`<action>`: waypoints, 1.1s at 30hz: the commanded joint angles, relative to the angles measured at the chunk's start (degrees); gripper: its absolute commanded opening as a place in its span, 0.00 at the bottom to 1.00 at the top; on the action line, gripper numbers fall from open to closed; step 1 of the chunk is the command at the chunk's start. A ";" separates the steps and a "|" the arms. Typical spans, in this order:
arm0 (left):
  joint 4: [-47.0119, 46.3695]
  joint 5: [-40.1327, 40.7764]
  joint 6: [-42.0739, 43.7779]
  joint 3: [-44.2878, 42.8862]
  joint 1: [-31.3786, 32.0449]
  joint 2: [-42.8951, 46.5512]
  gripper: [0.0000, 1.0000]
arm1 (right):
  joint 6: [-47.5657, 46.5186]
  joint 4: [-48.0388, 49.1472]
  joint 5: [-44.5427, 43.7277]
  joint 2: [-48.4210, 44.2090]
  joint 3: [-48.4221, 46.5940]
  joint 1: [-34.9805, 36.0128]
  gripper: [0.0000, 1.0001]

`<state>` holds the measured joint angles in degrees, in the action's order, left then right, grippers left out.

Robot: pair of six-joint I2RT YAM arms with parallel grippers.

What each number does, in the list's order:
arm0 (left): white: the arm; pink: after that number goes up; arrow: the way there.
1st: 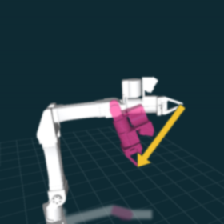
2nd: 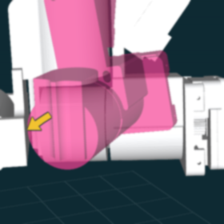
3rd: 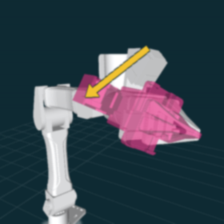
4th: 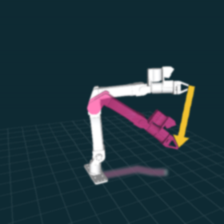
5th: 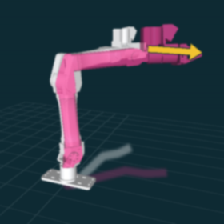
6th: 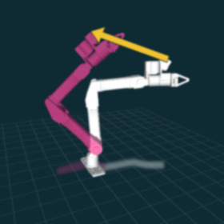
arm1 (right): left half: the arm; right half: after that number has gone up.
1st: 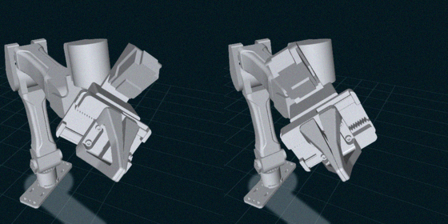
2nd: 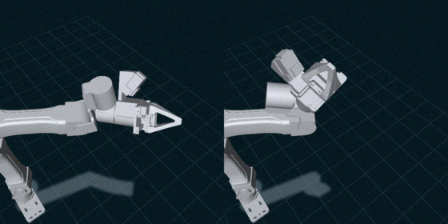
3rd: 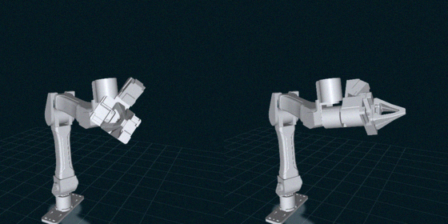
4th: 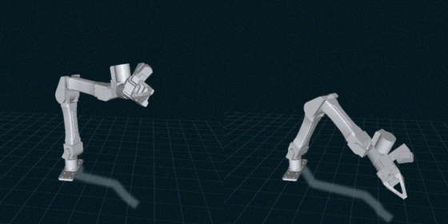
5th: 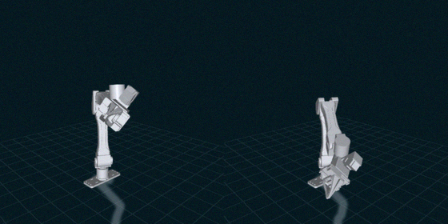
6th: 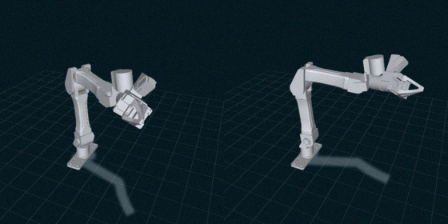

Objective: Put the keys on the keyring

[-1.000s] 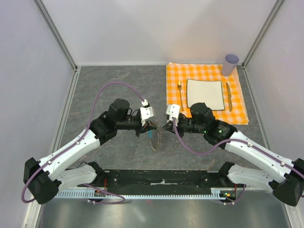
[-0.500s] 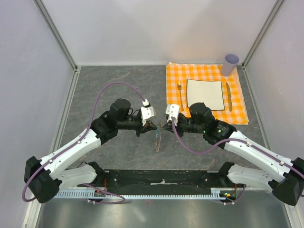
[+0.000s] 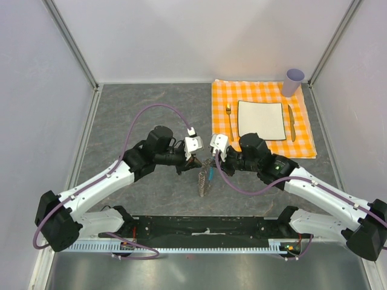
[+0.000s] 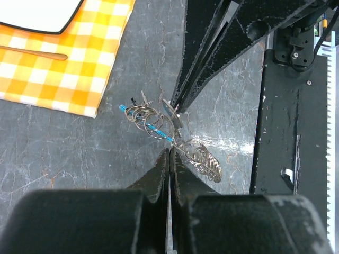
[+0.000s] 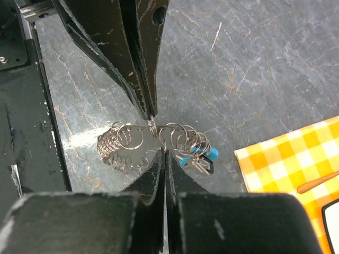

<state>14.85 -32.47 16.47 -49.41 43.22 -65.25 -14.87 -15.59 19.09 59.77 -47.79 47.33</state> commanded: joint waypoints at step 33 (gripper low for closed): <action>-4.92 -1.99 -3.20 0.54 0.37 -3.04 0.02 | 3.62 4.44 0.33 -0.18 4.02 0.48 0.00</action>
<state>13.08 -33.08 14.81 -48.66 43.27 -67.90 -11.60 -12.64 20.29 60.07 -44.12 47.53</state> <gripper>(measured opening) 0.023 0.007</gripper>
